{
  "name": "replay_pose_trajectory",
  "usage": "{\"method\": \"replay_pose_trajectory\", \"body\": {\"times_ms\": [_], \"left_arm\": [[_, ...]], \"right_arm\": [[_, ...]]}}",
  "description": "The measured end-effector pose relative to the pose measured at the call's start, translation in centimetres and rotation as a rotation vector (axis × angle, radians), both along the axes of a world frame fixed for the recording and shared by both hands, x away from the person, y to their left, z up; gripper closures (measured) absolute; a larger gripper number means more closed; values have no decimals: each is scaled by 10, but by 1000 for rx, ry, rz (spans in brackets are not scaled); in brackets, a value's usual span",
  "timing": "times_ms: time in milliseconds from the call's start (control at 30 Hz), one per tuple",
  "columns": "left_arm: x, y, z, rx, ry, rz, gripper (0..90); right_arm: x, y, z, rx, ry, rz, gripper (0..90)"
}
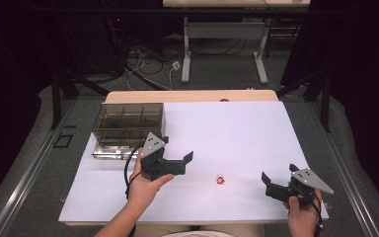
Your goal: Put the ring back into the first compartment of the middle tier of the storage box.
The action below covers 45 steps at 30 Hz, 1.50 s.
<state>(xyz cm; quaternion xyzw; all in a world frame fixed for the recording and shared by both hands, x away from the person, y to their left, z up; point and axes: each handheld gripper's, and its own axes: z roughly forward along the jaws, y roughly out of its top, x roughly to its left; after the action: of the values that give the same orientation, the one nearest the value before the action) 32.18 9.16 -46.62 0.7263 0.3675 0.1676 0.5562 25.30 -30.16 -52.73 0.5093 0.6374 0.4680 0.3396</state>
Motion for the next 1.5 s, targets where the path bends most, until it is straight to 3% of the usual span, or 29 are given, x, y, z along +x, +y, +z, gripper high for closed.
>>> {"method": "replay_pose_trajectory", "body": {"times_ms": [467,900,1000,1033,1167,1267,1500], "left_arm": [[8,-33,-4,-11,15,-45,2],[5,-61,-22,-11,47,-66,6],[4,-65,-25,0,47,-69,6],[3,-70,-27,10,44,-74,7],[0,-79,-32,33,32,-80,13],[-2,-83,-34,47,27,-83,19],[-6,-91,-40,34,47,-79,59]], "right_arm": [[0,-3,0,4,13,-6,0],[2,-4,-1,13,3,-1,0],[2,-4,-2,16,3,1,0],[0,-5,0,3,36,6,0],[2,-4,-2,13,3,3,0],[1,-5,-1,9,18,4,0],[1,-5,-1,5,23,3,0]]}}
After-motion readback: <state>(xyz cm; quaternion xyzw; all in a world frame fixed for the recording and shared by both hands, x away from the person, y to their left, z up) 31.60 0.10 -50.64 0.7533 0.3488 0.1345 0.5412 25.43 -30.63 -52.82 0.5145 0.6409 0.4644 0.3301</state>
